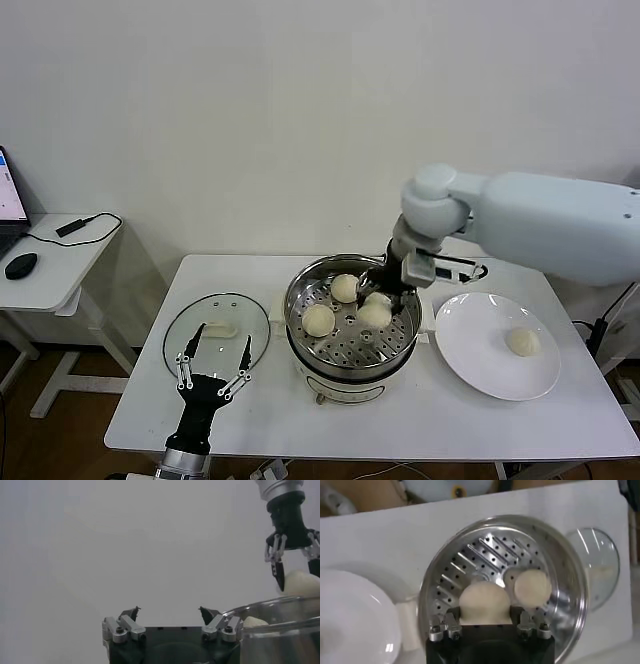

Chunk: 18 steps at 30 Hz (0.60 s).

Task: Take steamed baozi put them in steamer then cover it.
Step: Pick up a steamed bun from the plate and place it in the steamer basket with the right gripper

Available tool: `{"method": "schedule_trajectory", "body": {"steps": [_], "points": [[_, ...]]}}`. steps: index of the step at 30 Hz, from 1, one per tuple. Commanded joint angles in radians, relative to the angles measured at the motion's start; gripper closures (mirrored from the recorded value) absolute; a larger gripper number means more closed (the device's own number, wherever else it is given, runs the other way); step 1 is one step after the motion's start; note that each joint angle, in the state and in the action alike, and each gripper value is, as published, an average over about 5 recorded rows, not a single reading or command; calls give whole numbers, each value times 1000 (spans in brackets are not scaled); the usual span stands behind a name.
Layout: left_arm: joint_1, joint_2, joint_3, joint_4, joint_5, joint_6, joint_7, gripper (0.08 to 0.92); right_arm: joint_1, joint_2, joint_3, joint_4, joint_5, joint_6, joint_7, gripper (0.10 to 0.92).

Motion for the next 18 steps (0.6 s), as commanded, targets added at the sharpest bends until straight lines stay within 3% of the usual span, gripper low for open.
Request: {"method": "schedule_trajectory", "body": {"steps": [1,18], "points": [[2,1,-2,-1,-2,-2,-1,177,-66,32,10,41,-171,112,31,355],[3,6,2,2,-6,-7,-3,177,-99,62,14,28,-200,163,7,347]]}}
